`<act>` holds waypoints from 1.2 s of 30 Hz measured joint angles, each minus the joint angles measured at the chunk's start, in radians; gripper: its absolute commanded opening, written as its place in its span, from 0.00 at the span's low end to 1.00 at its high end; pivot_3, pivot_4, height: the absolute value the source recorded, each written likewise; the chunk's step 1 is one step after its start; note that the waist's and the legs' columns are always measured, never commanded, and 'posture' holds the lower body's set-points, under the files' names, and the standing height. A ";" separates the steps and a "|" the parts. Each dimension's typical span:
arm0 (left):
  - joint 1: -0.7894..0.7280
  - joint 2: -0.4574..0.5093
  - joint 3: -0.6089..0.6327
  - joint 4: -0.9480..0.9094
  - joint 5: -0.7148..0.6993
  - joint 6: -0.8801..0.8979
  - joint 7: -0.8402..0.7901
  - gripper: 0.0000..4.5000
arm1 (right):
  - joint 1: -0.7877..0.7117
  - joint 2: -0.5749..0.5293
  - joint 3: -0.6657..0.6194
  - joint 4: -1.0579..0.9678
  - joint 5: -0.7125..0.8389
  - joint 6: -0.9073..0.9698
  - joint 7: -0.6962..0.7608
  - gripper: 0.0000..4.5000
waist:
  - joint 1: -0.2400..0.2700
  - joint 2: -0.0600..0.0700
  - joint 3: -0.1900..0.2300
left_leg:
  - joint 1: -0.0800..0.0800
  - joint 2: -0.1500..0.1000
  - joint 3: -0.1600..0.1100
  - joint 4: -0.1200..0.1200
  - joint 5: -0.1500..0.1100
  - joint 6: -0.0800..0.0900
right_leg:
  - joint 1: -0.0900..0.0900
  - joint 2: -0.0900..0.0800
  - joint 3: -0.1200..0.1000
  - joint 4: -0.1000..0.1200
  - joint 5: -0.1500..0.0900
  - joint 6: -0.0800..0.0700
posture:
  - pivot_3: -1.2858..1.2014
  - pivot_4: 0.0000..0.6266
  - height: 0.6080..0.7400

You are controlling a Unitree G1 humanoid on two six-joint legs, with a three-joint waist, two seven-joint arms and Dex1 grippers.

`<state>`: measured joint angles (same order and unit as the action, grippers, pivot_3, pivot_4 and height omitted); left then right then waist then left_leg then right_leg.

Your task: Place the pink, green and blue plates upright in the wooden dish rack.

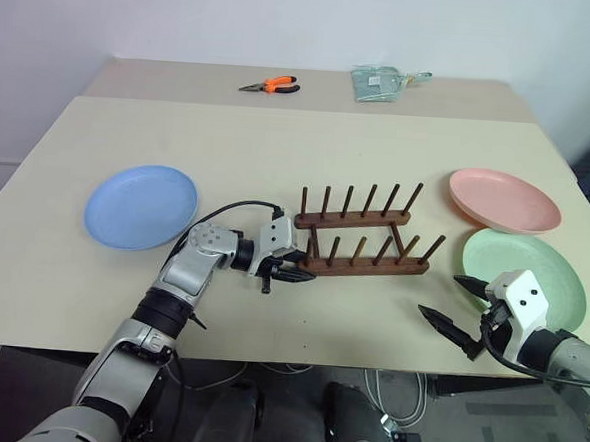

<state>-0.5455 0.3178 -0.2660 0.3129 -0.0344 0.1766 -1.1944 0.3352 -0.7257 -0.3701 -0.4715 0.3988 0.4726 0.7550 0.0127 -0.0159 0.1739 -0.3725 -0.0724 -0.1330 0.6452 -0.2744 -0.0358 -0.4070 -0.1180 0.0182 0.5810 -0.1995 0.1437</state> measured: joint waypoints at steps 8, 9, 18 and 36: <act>0.151 0.177 0.073 -0.251 -0.066 0.192 0.049 0.14 | 0.015 0.000 0.053 0.009 -0.042 -0.007 0.006 0.01 | -0.014 0.003 -0.001 | 0.001 0.001 0.000 -0.001 0.000 0.000 | -0.001 0.000 0.000 0.001 -0.002 -0.003 | 0.52 0.24 1.00; 0.194 0.206 0.084 -0.315 -0.085 0.231 0.048 0.04 | 0.002 0.000 0.078 0.010 -0.055 -0.007 0.000 0.00 | -0.016 0.003 -0.001 | 0.001 0.001 0.000 -0.001 0.000 0.000 | -0.001 0.000 0.001 0.001 -0.002 -0.003 | 0.52 0.24 1.00; 0.295 0.061 -0.018 -0.538 -0.137 0.439 0.235 0.01 | -0.216 0.027 0.260 0.157 -0.222 -0.052 -0.109 0.00 | 0.003 0.003 -0.001 | -0.001 -0.001 0.000 0.002 0.000 0.000 | 0.000 -0.001 0.001 0.000 -0.002 -0.003 | 0.52 0.24 1.00; 0.045 -0.136 0.057 -0.123 -0.039 0.286 0.707 0.01 | -0.702 0.166 0.425 0.656 -0.434 -0.177 -0.278 0.00 | -0.013 0.003 -0.003 | 0.003 -0.001 0.001 0.001 0.000 0.000 | 0.001 0.001 0.001 0.002 0.004 -0.005 | 0.52 0.24 1.00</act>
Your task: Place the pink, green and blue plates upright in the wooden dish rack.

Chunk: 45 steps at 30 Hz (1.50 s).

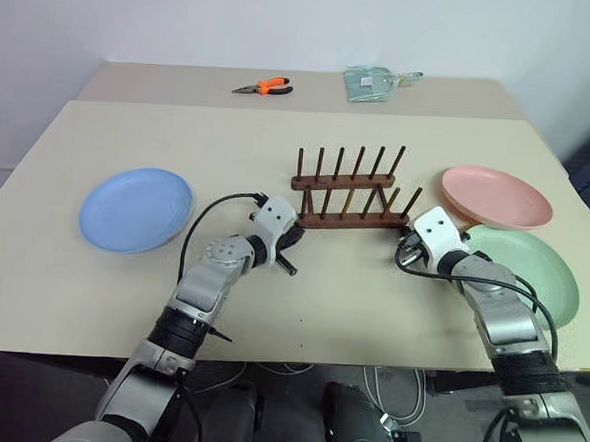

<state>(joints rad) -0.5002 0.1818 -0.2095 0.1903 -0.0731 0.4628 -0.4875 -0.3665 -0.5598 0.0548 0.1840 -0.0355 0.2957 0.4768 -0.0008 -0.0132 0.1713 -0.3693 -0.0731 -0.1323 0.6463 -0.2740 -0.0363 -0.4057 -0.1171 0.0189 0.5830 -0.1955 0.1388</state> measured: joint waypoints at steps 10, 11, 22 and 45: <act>0.006 0.020 0.026 -0.001 -0.002 -0.018 0.010 0.00 | 0.017 -0.132 -0.035 -0.076 0.003 -0.026 0.095 0.64 | -0.009 0.001 0.001 | -0.002 -0.001 -0.001 0.000 0.000 0.000 | -0.001 0.000 0.000 0.000 0.000 0.001 | 0.52 0.24 1.00; 0.019 0.028 0.030 -0.018 -0.004 -0.016 0.005 0.00 | 0.030 -0.174 -0.063 -0.114 0.008 -0.025 0.109 0.74 | -0.009 0.001 0.001 | -0.002 -0.001 0.000 0.000 0.000 0.000 | -0.002 0.000 0.000 0.000 0.000 0.001 | 0.52 0.24 1.00; 0.114 0.089 0.003 -0.296 -0.155 0.026 -0.238 0.00 | 0.002 -0.426 -0.067 0.133 -0.161 -0.223 0.120 0.85 | -0.010 0.001 0.001 | -0.003 0.000 0.002 0.000 0.000 0.000 | -0.001 -0.001 0.001 -0.002 -0.002 -0.003 | 0.52 0.24 1.00; 0.142 0.138 0.005 -0.351 -0.184 0.055 -0.232 0.00 | -0.089 -0.243 -0.310 -0.215 0.500 -0.017 0.234 0.00 | -0.010 0.005 0.004 | -0.003 0.001 -0.001 0.000 0.000 0.000 | -0.001 0.000 0.002 -0.001 -0.001 0.000 | 0.52 0.24 1.00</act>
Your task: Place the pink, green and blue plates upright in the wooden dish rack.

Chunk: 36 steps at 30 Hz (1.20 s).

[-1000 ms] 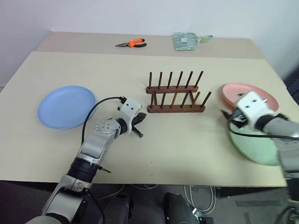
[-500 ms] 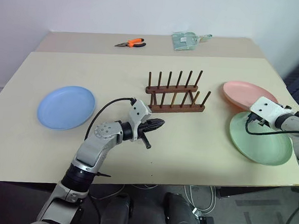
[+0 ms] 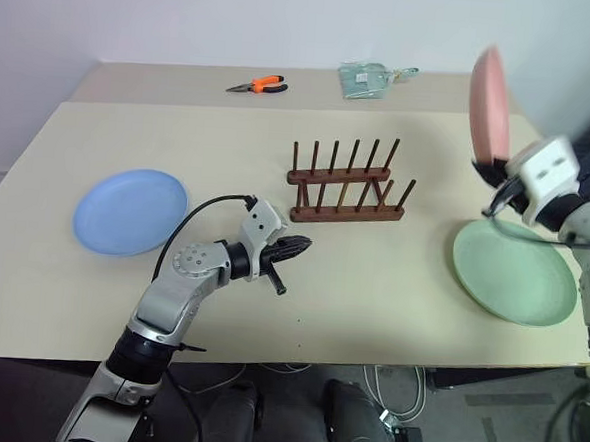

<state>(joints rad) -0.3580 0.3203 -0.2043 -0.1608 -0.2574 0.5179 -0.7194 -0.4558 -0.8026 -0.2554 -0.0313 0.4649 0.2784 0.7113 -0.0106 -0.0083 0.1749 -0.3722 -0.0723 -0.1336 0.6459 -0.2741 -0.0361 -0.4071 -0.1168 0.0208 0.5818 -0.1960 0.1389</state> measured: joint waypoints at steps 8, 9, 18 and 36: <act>-0.006 0.003 0.004 0.014 -0.002 -0.005 -0.006 0.00 | 0.001 0.044 -0.036 -0.166 0.336 0.315 0.014 0.00 | 0.023 -0.001 0.000 | -0.001 -0.001 0.001 0.001 0.000 0.000 | 0.000 -0.001 -0.001 -0.002 -0.002 -0.003 | 0.52 0.24 1.00; -0.006 0.003 0.004 0.014 -0.003 -0.006 -0.005 0.00 | -0.001 0.046 -0.028 -0.152 0.334 0.321 0.018 0.00 | 0.023 -0.001 0.000 | -0.001 -0.001 0.001 0.001 0.000 0.000 | 0.000 -0.001 -0.001 -0.002 -0.002 -0.003 | 0.52 0.24 1.00; 0.013 0.001 0.014 -0.011 -0.020 -0.005 0.005 0.00 | -0.081 0.082 0.052 0.059 0.230 0.298 0.075 0.00 | 0.017 -0.001 0.000 | -0.001 -0.001 0.002 0.000 0.000 0.000 | -0.001 -0.001 -0.001 -0.001 0.000 -0.001 | 0.52 0.24 1.00; 0.032 -0.021 -0.022 -0.072 -0.098 0.017 -0.033 0.00 | 0.305 -0.063 -0.196 -0.173 0.071 0.280 0.012 0.68 | 0.024 -0.001 0.000 | -0.001 -0.001 0.002 0.000 -0.001 0.001 | 0.000 -0.001 -0.001 -0.002 -0.002 -0.002 | 0.52 0.24 1.00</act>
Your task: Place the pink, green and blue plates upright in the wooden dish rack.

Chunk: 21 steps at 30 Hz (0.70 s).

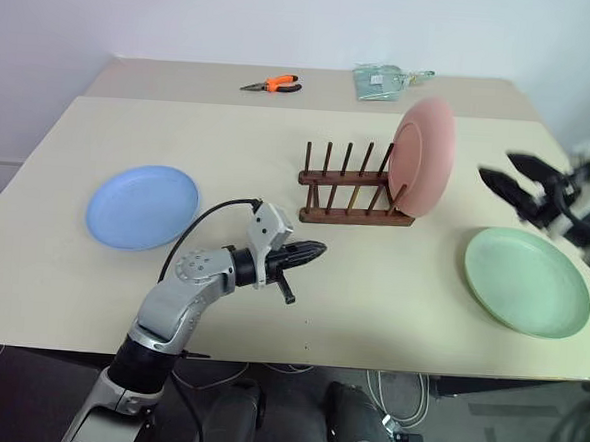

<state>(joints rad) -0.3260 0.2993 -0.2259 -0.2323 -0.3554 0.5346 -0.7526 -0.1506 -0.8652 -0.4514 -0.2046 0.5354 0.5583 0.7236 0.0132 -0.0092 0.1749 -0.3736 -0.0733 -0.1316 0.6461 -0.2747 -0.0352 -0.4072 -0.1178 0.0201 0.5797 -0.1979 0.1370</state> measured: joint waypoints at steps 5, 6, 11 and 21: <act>-0.034 -0.007 -0.040 0.043 0.008 -0.018 -0.038 0.00 | 0.286 -0.014 0.080 -0.149 -0.120 0.042 -0.033 0.99 | -0.008 0.001 0.000 | 0.001 0.001 0.003 0.001 0.000 0.000 | 0.000 0.000 0.001 0.001 -0.002 0.002 | 0.52 0.24 1.00; -0.043 -0.008 -0.046 0.051 0.012 -0.023 -0.045 0.00 | 0.301 -0.006 0.109 -0.155 -0.154 0.044 -0.062 0.99 | -0.008 0.001 0.000 | 0.001 0.001 0.003 0.001 0.000 0.000 | 0.000 0.000 0.001 0.001 -0.002 0.002 | 0.52 0.24 1.00; -0.063 -0.018 -0.065 0.075 0.017 -0.038 -0.065 0.00 | 0.295 0.039 0.182 -0.133 -0.281 0.060 -0.192 0.80 | 0.000 0.000 0.000 | 0.000 0.001 0.003 0.001 0.000 0.000 | -0.001 0.000 0.001 0.000 -0.002 0.002 | 0.52 0.24 1.00; -0.060 -0.023 -0.072 0.071 0.014 -0.039 -0.083 0.00 | 0.255 0.069 0.170 -0.085 -0.352 0.075 -0.256 0.01 | -0.001 0.000 0.000 | 0.000 0.001 0.002 0.001 0.000 0.000 | 0.000 0.000 0.001 0.000 -0.002 0.002 | 0.52 0.24 1.00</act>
<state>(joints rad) -0.3862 0.2768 -0.2976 -0.1614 -0.3412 0.4959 -0.8354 0.1044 -0.7965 -0.2818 -0.2893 0.1832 0.6331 0.4680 0.0120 -0.0094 0.1749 -0.3732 -0.0725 -0.1294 0.6472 -0.2748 -0.0352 -0.4073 -0.1181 0.0209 0.5797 -0.2004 0.1393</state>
